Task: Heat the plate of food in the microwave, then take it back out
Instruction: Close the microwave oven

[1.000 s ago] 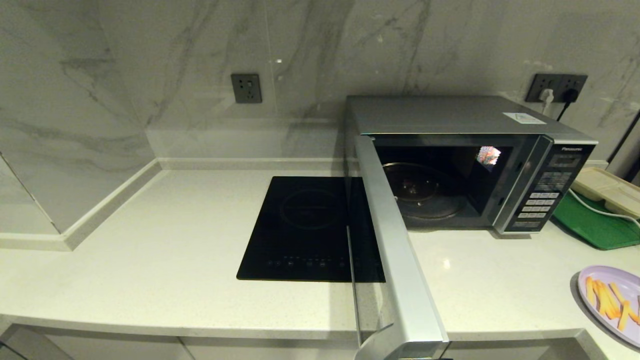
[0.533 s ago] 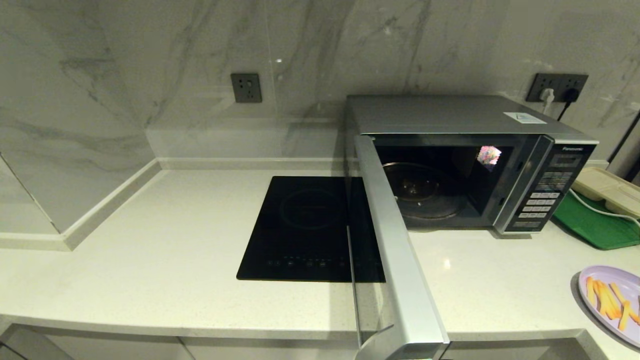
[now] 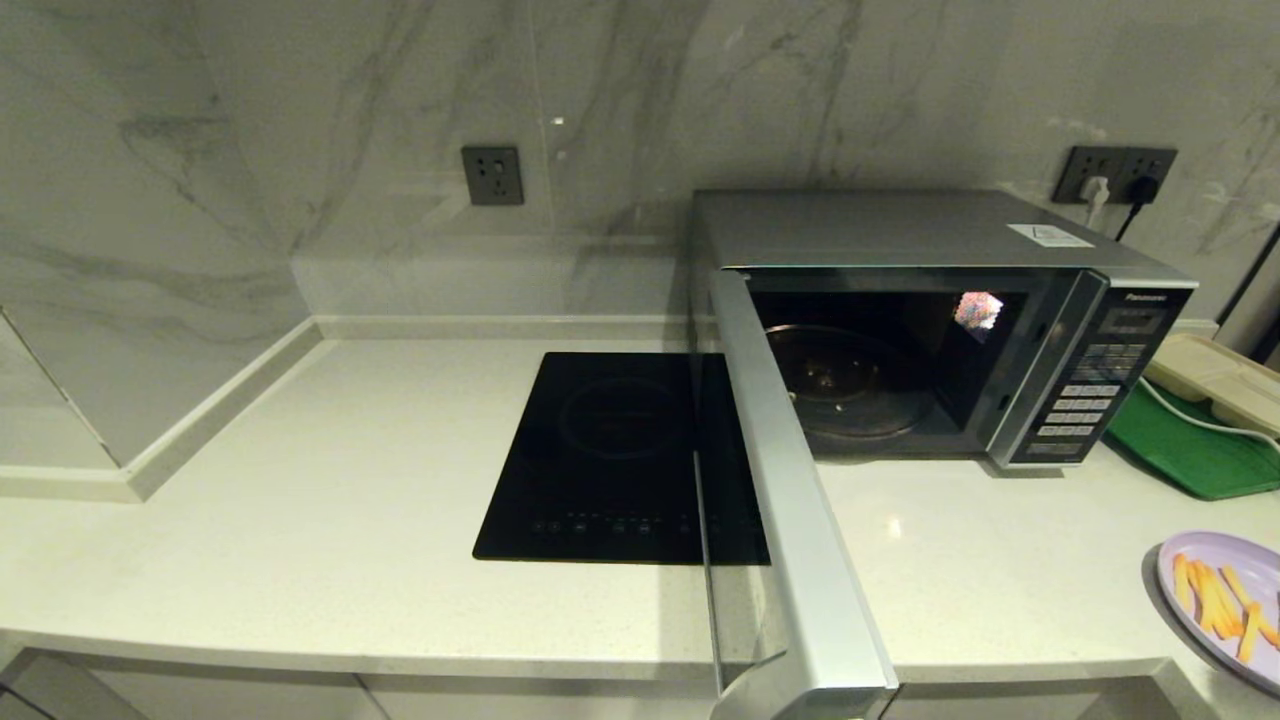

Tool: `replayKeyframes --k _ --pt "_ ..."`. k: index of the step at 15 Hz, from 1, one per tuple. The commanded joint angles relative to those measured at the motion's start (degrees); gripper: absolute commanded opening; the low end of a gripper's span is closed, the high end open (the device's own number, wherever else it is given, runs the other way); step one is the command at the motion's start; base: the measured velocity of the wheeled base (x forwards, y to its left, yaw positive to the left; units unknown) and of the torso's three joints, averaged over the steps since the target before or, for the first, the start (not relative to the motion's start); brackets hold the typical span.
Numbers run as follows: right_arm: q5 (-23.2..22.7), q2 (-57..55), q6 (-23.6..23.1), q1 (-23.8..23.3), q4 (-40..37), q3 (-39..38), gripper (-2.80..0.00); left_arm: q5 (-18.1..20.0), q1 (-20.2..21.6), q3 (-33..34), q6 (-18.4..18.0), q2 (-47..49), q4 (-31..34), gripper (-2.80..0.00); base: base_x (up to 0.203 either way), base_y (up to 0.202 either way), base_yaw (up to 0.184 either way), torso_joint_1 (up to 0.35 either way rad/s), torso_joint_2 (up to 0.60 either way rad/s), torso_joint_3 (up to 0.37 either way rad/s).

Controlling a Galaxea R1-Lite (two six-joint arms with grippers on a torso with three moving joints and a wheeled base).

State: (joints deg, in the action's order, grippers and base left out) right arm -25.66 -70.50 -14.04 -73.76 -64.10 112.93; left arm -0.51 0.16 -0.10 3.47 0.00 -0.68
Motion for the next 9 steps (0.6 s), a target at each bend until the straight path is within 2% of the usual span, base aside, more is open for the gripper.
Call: replayKeyframes --k 1,3,5,7,9 --pt "-1.58 -2.14 0.87 1.44 -1.78 0.14 -2.8 -0.02 0.02 0.01 0.04 0.0 -0.02 -2.8 0.0 0.0 0.0 0.0 0.0 0.0" --pt "-9.66 -0.69 3.87 1.51 -3.48 0.1 -2.8 -0.02 0.02 0.01 0.04 0.0 -0.02 -2.8 0.0 0.0 0.0 0.0 0.0 0.0" --pt "-10.88 -0.51 4.51 4.45 -4.17 0.03 -2.8 -0.02 0.02 0.01 0.04 0.0 -0.02 -2.8 0.0 0.0 0.0 0.0 0.0 0.0" --pt "-10.98 -1.38 6.19 11.51 -3.25 0.01 -2.8 -0.02 0.02 0.01 0.04 0.0 -0.02 -2.8 0.0 0.0 0.0 0.0 0.0 0.0" --pt "-10.87 -2.37 10.71 18.71 0.5 0.01 -2.8 -0.02 0.02 0.01 0.04 0.0 -0.02 -2.8 0.0 0.0 0.0 0.0 0.0 0.0"
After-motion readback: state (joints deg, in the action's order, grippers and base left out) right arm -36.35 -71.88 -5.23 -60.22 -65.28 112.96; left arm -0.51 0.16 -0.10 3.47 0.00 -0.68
